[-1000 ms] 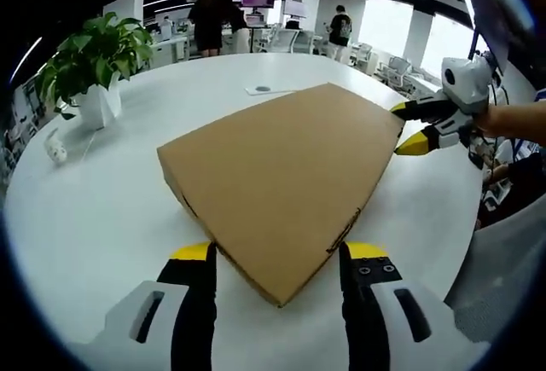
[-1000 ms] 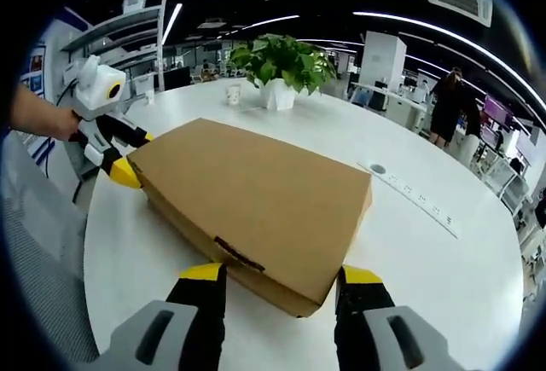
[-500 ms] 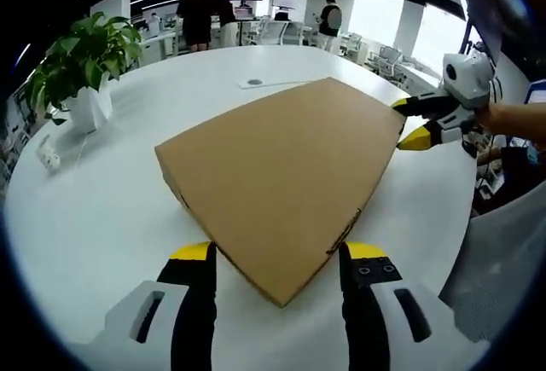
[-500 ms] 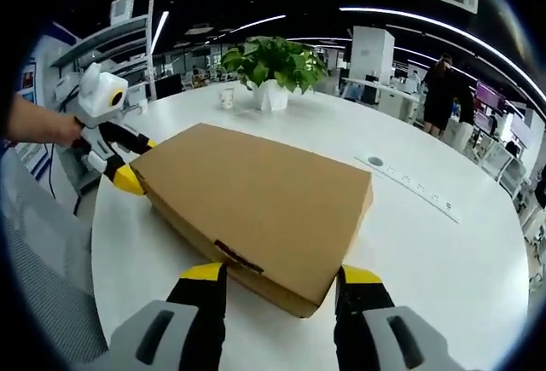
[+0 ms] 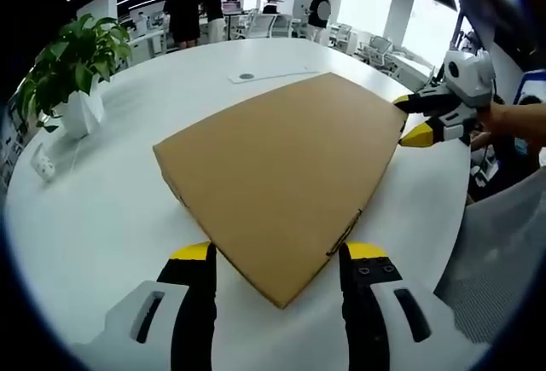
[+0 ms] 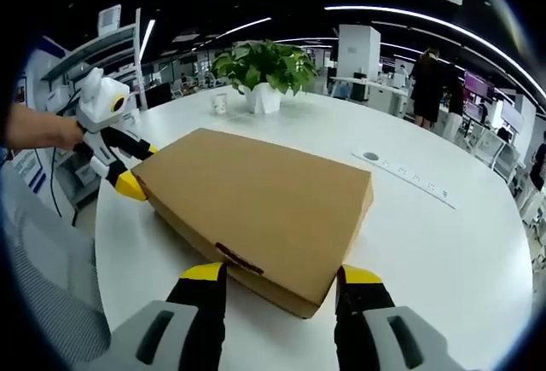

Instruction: Operate the shoe box by opening the lid, removing the specified soft item, and placing it in the target area until the item is outside and the box remains undamaged.

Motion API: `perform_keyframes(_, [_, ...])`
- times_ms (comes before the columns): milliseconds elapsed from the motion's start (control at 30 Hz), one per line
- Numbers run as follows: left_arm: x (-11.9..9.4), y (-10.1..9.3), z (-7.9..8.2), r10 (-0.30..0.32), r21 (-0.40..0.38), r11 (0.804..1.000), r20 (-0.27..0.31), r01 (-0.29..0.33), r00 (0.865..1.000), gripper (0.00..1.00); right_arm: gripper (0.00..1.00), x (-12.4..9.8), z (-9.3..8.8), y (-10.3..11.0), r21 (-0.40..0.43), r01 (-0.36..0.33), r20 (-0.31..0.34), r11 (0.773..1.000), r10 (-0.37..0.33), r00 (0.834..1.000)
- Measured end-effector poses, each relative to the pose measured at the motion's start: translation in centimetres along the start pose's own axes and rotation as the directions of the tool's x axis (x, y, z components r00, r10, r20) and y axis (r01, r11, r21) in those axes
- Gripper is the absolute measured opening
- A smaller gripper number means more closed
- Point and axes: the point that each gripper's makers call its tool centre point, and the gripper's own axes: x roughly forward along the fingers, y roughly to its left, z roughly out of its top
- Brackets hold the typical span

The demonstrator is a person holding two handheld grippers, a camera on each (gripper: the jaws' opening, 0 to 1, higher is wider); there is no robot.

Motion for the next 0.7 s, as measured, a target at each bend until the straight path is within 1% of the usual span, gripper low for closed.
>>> perform_keyframes(133, [-0.1,0.1,-0.1,-0.007,0.010,1.000,-0.009,0.007,1.000,0.59,0.48,-0.1,0.0,0.3,0.032,0.002,0.000,0.999,-0.002,1.000])
perform_keyframes(267, [-0.2,0.3,-0.2,-0.012,0.019,1.000,-0.017,0.012,1.000,0.59,0.48,-0.2,-0.1,0.7,0.039,0.009,-0.002,0.999,-0.009,1.000])
perform_keyframes(500, [-0.3,0.5,-0.4,-0.019,0.027,0.999,-0.037,0.020,0.999,0.59,0.48,-0.3,-0.2,1.3,0.049,0.024,0.022,0.998,-0.025,0.999])
perform_keyframes(700, [-0.5,0.7,-0.7,-0.023,0.044,0.999,-0.046,0.025,0.999,0.59,0.48,-0.5,-0.2,1.9,0.068,0.030,0.022,0.997,-0.032,0.999])
